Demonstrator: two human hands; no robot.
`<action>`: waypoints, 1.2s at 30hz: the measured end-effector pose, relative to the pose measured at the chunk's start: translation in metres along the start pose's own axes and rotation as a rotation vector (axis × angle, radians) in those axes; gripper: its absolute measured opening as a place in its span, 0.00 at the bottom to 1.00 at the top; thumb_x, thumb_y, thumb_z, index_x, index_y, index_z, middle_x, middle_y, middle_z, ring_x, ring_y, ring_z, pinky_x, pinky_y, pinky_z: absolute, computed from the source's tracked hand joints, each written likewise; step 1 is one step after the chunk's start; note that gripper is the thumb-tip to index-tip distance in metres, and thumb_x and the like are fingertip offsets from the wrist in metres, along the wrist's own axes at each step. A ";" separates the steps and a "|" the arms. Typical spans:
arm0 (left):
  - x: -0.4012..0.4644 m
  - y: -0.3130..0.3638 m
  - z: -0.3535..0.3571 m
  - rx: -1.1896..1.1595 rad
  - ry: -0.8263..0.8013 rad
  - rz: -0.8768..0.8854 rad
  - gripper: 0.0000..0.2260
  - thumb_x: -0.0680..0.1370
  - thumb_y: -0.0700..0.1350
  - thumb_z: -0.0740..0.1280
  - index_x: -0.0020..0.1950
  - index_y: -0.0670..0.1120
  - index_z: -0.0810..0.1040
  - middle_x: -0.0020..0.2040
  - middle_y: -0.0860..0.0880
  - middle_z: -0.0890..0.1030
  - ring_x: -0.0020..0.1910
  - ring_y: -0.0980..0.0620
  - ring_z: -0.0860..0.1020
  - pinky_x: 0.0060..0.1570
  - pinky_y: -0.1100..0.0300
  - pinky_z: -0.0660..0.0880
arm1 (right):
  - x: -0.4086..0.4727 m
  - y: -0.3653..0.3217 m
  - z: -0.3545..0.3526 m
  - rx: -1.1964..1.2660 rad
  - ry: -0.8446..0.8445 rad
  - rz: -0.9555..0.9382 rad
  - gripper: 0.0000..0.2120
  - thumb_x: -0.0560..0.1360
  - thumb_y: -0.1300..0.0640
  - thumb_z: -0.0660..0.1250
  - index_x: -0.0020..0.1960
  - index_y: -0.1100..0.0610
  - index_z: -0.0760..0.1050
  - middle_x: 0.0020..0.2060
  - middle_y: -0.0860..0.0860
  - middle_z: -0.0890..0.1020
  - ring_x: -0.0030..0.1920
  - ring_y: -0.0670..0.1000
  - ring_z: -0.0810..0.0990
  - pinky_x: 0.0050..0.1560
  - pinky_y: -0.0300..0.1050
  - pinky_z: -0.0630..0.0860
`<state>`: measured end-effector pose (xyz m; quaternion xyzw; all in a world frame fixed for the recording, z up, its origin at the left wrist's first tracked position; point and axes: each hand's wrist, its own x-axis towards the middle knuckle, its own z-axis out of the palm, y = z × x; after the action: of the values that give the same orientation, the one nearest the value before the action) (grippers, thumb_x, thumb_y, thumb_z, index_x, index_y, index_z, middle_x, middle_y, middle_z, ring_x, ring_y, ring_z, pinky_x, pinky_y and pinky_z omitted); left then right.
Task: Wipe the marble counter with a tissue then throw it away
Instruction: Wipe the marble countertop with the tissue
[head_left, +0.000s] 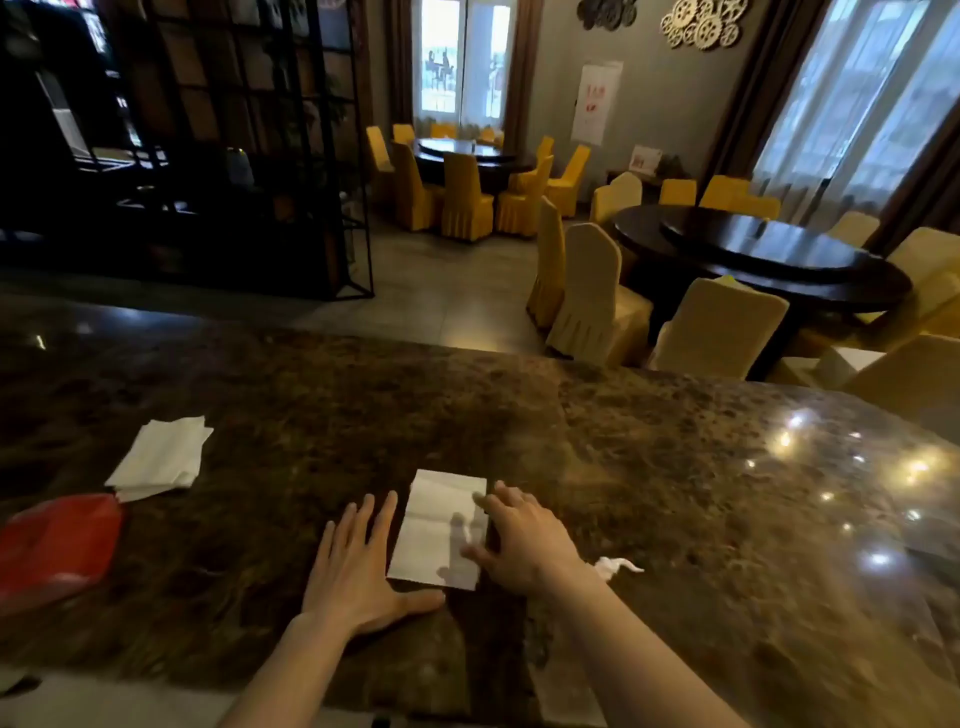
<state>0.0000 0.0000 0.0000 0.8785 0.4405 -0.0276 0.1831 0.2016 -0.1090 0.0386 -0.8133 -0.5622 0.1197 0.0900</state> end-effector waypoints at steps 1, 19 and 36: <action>-0.002 -0.007 0.001 0.003 -0.026 -0.003 0.65 0.64 0.83 0.65 0.82 0.54 0.30 0.85 0.46 0.35 0.83 0.45 0.35 0.83 0.43 0.38 | 0.003 -0.009 0.006 0.014 -0.018 -0.032 0.35 0.76 0.36 0.66 0.78 0.44 0.57 0.80 0.51 0.57 0.78 0.57 0.54 0.75 0.58 0.58; 0.023 -0.007 0.021 0.033 -0.008 0.173 0.65 0.61 0.88 0.55 0.82 0.51 0.30 0.84 0.51 0.31 0.81 0.52 0.30 0.82 0.46 0.33 | -0.015 -0.008 0.025 -0.068 0.233 -0.034 0.11 0.74 0.66 0.67 0.53 0.56 0.80 0.48 0.53 0.82 0.51 0.56 0.77 0.44 0.51 0.76; 0.042 0.075 0.062 0.114 0.060 0.333 0.66 0.59 0.91 0.48 0.83 0.51 0.35 0.84 0.52 0.34 0.81 0.54 0.30 0.80 0.48 0.29 | -0.107 0.108 0.062 -0.041 0.236 0.109 0.24 0.84 0.44 0.49 0.79 0.47 0.56 0.80 0.52 0.56 0.80 0.55 0.49 0.78 0.53 0.45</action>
<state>0.0914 -0.0300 -0.0444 0.9487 0.2917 0.0046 0.1217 0.2436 -0.2460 -0.0408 -0.8528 -0.5050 0.0165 0.1320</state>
